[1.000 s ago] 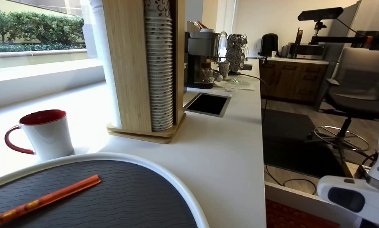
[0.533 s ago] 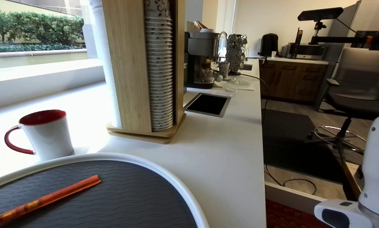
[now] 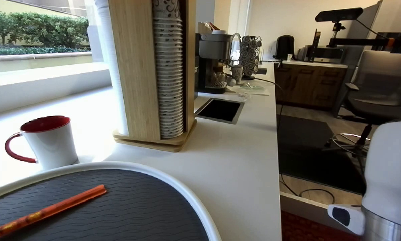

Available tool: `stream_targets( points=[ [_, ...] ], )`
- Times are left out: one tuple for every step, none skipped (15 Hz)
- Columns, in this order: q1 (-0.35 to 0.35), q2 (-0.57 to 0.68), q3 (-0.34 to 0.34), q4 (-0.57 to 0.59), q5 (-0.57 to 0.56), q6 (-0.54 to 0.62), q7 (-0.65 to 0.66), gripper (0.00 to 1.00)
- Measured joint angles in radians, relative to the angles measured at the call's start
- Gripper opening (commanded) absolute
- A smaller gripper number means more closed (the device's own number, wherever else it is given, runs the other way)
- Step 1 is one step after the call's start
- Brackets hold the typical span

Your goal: Pick up the object from the tray and put it in the drawer

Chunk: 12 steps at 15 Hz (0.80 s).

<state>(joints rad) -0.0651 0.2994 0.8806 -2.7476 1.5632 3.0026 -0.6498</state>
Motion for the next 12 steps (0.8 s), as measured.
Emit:
stream_targets(
  points=[
    [-0.004, 0.003, -0.004, 0.002, 0.026, 0.000, -0.004, 0.00],
    [-0.008, 0.002, -0.004, 0.004, 0.055, 0.000, -0.012, 0.00],
    [-0.010, 0.002, -0.004, 0.005, 0.083, 0.001, -0.022, 0.00],
    [-0.012, 0.001, -0.004, 0.006, 0.112, 0.004, -0.032, 0.00],
    [-0.014, 0.000, -0.004, 0.006, 0.141, 0.014, -0.043, 0.00],
    [-0.016, -0.001, -0.004, 0.006, 0.170, 0.025, -0.053, 0.00],
    [-0.019, -0.002, -0.004, 0.006, 0.202, 0.039, -0.065, 0.00],
    [-0.023, -0.004, -0.004, 0.006, 0.235, 0.054, -0.079, 0.00],
    [-0.029, -0.005, -0.004, 0.006, 0.271, 0.072, -0.097, 0.00],
    [-0.035, -0.009, -0.004, 0.006, 0.310, 0.090, -0.120, 0.00],
    [-0.040, -0.015, -0.004, 0.006, 0.349, 0.107, -0.144, 0.00],
    [-0.047, -0.023, -0.004, 0.006, 0.387, 0.122, -0.170, 0.00]
  ],
)
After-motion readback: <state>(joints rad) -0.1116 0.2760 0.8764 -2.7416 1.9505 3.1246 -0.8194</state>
